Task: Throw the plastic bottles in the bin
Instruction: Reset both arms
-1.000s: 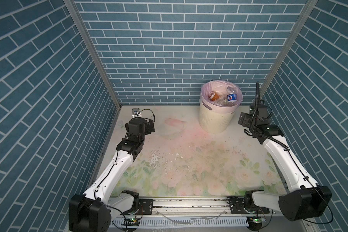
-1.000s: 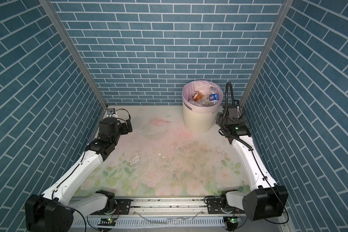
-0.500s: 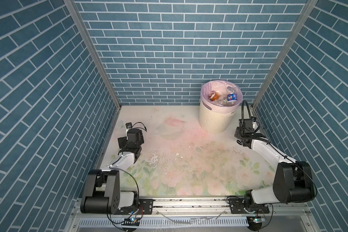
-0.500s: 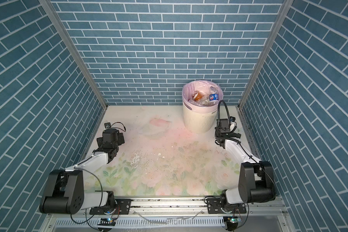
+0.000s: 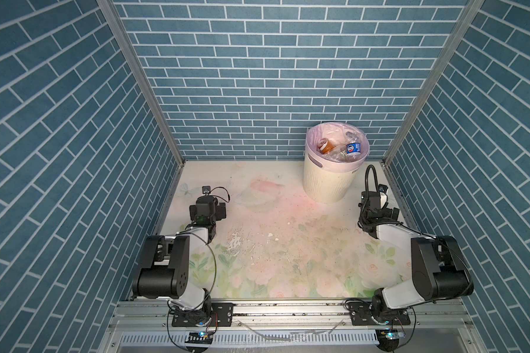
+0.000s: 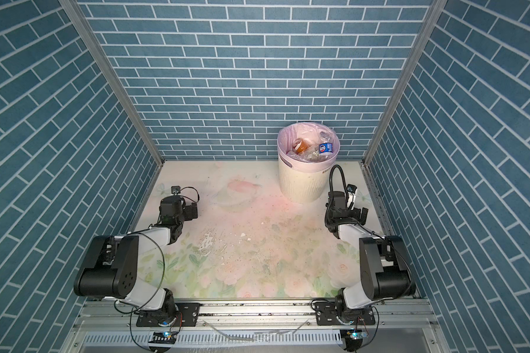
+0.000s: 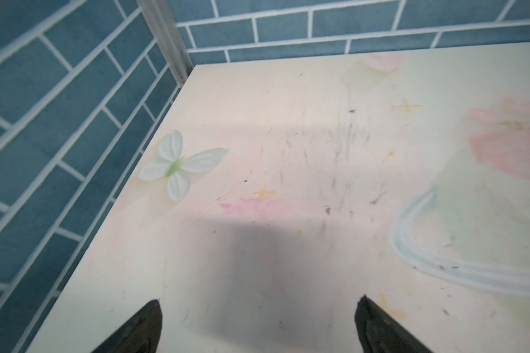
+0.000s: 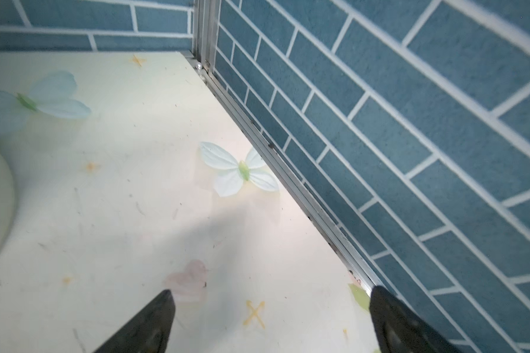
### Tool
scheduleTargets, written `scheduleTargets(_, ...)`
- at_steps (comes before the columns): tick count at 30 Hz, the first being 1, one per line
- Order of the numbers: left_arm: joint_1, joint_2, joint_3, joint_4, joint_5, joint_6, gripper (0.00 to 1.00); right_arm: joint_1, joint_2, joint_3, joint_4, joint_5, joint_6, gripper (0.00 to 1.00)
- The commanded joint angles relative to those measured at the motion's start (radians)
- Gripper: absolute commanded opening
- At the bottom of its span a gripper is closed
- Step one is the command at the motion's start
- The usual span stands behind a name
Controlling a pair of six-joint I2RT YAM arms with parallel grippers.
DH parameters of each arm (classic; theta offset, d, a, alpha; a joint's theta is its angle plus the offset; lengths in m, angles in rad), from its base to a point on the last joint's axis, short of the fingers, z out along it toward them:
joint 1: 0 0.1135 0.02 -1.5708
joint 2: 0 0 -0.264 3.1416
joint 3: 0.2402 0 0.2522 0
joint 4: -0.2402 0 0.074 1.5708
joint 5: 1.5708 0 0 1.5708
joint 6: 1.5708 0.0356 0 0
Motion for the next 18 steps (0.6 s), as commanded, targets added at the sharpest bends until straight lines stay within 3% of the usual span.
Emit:
scheduleTargets(1,-0.005,-0.019,-0.046,0.093,0.054,0.041,0.99,0.004,0.017,-0.056,0.254,0.034,-0.088,0.99)
scheduleTargets(3,-0.005,-0.038,-0.154,0.258,0.064,0.039,0.99,0.003,0.025,-0.105,0.369,0.012,-0.106,0.99)
scheduleTargets(5,-0.003,0.013,-0.268,0.543,0.025,0.036,0.99,0.004,0.026,-0.115,0.387,0.016,-0.111,0.99)
scheduleTargets(7,0.002,-0.012,-0.264,0.483,-0.015,-0.002,0.99,0.004,0.029,-0.116,0.397,0.013,-0.116,0.99)
scheduleTargets(8,-0.001,0.010,-0.264,0.527,-0.005,0.021,0.99,0.004,0.027,-0.120,0.400,0.009,-0.115,0.99)
scheduleTargets(12,-0.013,-0.009,-0.207,0.387,0.025,0.036,0.99,0.001,0.005,-0.157,0.448,-0.015,-0.111,0.99)
scheduleTargets(15,-0.014,-0.005,-0.203,0.384,0.032,0.041,0.99,0.001,-0.003,-0.182,0.481,-0.039,-0.120,0.99)
scheduleTargets(18,-0.014,-0.003,-0.205,0.389,0.033,0.041,0.99,0.001,-0.017,-0.218,0.533,-0.166,-0.168,0.99)
